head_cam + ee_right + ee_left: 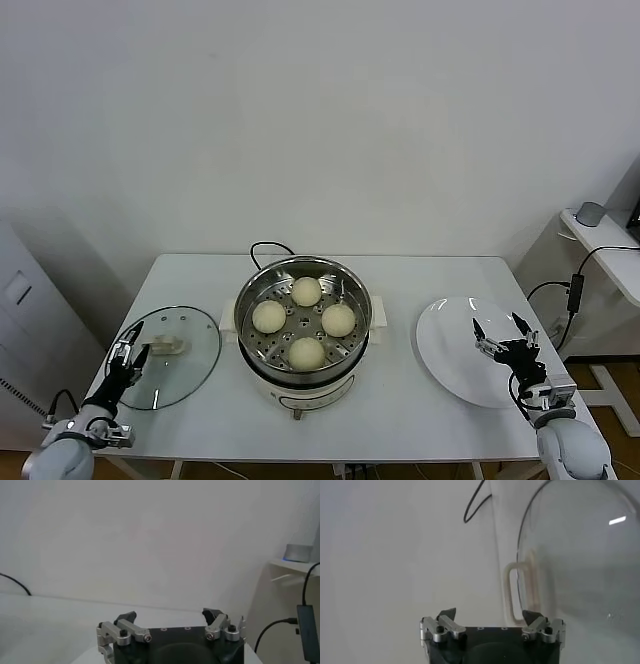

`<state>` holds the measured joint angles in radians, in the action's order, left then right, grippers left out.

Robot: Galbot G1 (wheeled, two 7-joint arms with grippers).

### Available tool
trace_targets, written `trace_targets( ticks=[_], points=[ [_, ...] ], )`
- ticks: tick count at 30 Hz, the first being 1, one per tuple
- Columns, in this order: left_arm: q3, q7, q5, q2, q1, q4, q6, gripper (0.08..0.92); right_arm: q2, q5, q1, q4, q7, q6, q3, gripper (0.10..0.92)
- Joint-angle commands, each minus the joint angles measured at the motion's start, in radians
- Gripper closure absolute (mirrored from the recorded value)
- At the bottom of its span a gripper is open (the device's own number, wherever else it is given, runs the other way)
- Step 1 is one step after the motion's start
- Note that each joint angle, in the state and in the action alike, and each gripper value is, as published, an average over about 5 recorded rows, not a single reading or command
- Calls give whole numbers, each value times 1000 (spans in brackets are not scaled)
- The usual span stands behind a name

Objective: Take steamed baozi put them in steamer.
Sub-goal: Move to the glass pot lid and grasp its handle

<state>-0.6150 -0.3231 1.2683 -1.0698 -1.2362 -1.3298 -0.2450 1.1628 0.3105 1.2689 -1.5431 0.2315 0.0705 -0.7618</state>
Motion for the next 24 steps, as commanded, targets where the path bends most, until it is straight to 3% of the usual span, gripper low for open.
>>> trace_targets(
  ticks=[1,17,24],
  points=[
    [2,-3,16,-10,25,29,-5,177,0,-1,-5,7,0,1,3,203],
    [17,7,38,-46,45,21,-5,186,1,-2,-8,11,1,0,-1,203],
    [16,9,73,-62,61,38,-8,348,2,1,-4,10,3,2,-10,203]
  ],
)
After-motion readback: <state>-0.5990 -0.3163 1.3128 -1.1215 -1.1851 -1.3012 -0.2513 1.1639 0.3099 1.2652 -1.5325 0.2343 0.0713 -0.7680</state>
